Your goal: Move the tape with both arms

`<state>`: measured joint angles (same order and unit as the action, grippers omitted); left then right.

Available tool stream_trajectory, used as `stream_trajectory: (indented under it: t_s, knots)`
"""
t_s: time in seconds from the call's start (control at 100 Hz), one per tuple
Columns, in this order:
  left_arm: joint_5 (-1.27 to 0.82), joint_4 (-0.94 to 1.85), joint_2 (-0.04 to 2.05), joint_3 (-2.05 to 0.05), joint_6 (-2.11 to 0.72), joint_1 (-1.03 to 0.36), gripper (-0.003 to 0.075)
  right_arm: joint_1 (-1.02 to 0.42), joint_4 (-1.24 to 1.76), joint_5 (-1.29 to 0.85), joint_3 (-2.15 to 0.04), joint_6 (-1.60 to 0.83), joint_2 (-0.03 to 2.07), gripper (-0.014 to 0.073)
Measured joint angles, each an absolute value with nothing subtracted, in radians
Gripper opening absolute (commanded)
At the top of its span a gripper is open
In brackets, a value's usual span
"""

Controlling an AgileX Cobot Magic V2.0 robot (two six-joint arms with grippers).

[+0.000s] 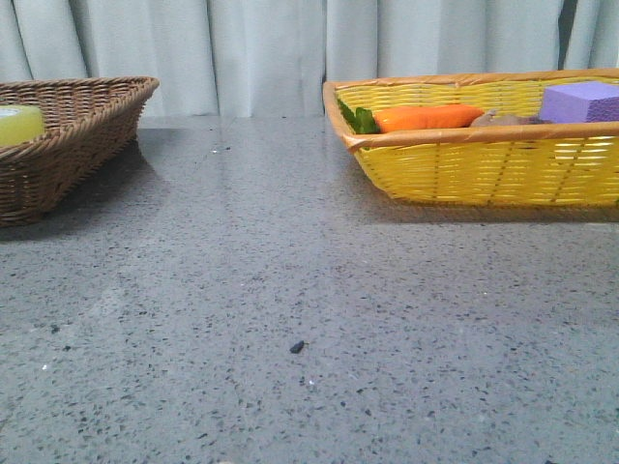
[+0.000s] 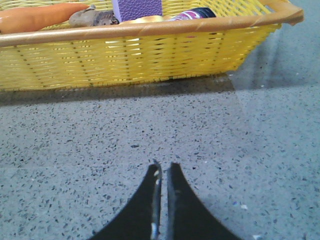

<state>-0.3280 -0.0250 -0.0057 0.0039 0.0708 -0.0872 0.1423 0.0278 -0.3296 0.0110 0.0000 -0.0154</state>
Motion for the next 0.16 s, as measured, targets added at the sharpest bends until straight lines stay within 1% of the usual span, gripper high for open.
stream_trajectory:
  t_s: [0.16]
  knots:
    - [-0.328, -0.025, -0.006, 0.004, 0.071, -0.087, -0.0020, 0.142, 0.028, -0.330, 0.011, 0.000, -0.015, -0.0074]
